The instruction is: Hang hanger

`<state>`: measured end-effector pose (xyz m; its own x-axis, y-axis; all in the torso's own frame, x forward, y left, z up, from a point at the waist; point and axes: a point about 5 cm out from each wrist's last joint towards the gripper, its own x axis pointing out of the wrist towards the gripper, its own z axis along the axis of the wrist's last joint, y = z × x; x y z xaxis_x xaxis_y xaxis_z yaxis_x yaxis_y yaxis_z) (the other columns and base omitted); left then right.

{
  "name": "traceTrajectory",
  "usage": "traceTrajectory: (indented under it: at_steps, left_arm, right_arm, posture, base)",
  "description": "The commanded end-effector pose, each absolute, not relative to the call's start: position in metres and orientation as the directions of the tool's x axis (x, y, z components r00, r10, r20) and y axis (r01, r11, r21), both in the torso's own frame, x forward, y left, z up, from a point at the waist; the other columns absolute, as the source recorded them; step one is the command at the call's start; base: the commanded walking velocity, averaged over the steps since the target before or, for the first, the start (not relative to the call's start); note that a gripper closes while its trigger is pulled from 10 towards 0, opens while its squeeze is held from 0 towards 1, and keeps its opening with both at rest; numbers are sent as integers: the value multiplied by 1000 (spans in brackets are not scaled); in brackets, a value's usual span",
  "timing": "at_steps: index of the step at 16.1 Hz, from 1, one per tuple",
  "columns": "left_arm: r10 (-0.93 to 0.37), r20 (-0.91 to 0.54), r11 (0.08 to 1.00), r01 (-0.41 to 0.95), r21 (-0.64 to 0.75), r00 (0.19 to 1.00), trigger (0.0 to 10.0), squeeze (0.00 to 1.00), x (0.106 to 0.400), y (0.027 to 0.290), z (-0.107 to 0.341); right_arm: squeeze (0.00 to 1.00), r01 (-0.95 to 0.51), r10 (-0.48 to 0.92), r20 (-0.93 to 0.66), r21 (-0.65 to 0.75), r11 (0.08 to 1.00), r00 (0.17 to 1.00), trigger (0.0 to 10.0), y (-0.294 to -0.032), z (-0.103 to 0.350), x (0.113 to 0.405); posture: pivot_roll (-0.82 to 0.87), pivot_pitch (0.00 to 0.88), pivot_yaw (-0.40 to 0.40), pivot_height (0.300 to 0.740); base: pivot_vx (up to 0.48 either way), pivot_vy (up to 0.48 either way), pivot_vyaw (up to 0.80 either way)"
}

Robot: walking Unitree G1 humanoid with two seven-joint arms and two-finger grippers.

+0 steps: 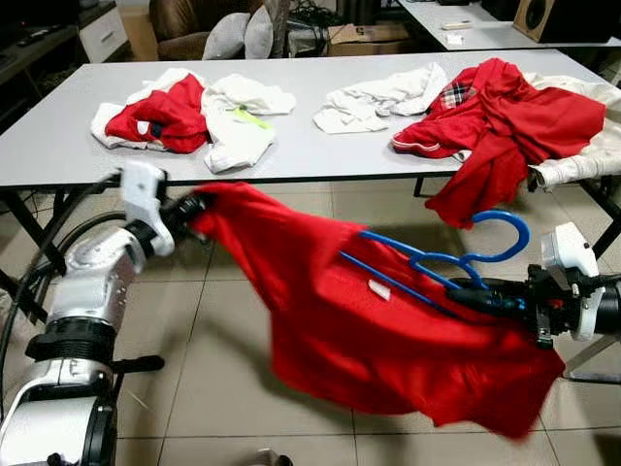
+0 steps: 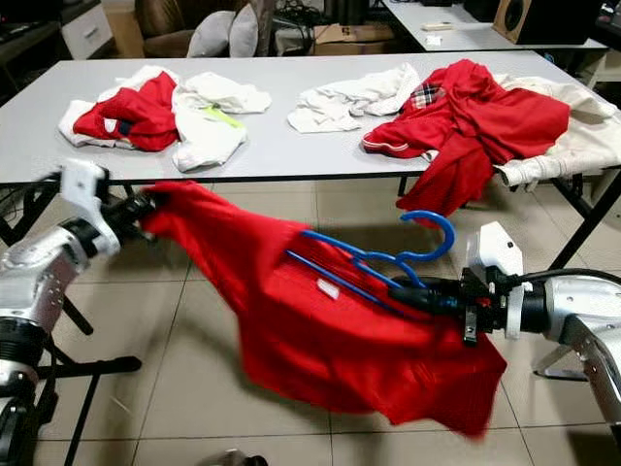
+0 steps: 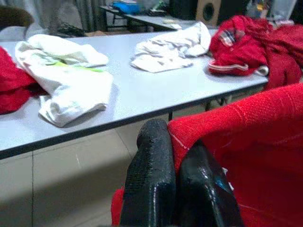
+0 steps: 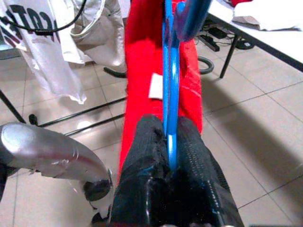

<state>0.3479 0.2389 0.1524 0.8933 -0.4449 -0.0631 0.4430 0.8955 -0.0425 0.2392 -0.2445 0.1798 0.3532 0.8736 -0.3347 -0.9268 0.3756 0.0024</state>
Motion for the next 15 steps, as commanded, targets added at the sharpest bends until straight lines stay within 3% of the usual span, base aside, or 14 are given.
traceTrajectory:
  at_steps: [1, 5, 6, 7, 8, 12, 13, 14, 15]
  left_arm:
    - [-421, -97, 907, 420, -28, 902, 0, 0, 348, 245, 151]
    - [-417, -221, 902, 432, 23, 882, 0, 0, 346, 239, 130]
    - [-414, -252, 899, 436, 36, 875, 10000, 0, 345, 239, 128]
    - [-416, -257, 897, 440, 37, 872, 10000, 0, 345, 239, 127]
    - [-446, -252, 886, 463, 9, 859, 10000, 1000, 343, 238, 129]
    - [-452, -242, 878, 476, 46, 858, 10000, 1000, 343, 236, 132]
    - [-452, -258, 871, 485, 78, 854, 10000, 306, 342, 236, 130]
    - [-477, -281, 852, 516, 84, 833, 10000, 0, 339, 235, 126]
    - [-498, -293, 837, 541, 84, 816, 10000, 0, 336, 234, 124]
  right_arm:
    - [0, -929, 871, -339, -22, 370, 355, 10000, -247, 185, 238]
    - [0, -928, 874, -325, -28, 371, 360, 10000, -246, 186, 241]
    - [0, -928, 875, -325, -28, 371, 359, 10000, -246, 186, 240]
    - [0, -928, 875, -325, -28, 371, 359, 10000, -246, 186, 240]
    - [0, -929, 876, -325, -26, 370, 358, 10000, -246, 186, 240]
    - [0, -926, 873, -329, -14, 378, 361, 10000, -243, 180, 239]
    - [0, -924, 871, -330, -9, 382, 364, 10000, -242, 178, 239]
    - [0, -923, 873, -324, -1, 384, 364, 10000, -241, 177, 238]
    - [0, -922, 873, -320, 0, 388, 367, 10000, -240, 176, 237]
  posture:
    - [-141, 0, 90, 740]
    - [-141, 0, 86, 740]
    - [-142, 0, 86, 740]
    - [-142, 0, 86, 740]
    - [-141, 0, 84, 740]
    - [-138, 0, 82, 740]
    - [-130, 0, 82, 740]
    - [-130, 0, 83, 740]
    - [-129, 0, 88, 740]
  base:
    - [0, 0, 0]
    - [0, 0, 0]
    - [0, 0, 0]
    - [0, 0, 0]
    - [0, 0, 0]
    - [0, 0, 0]
    - [0, 0, 0]
    - [0, 0, 0]
    - [0, 0, 0]
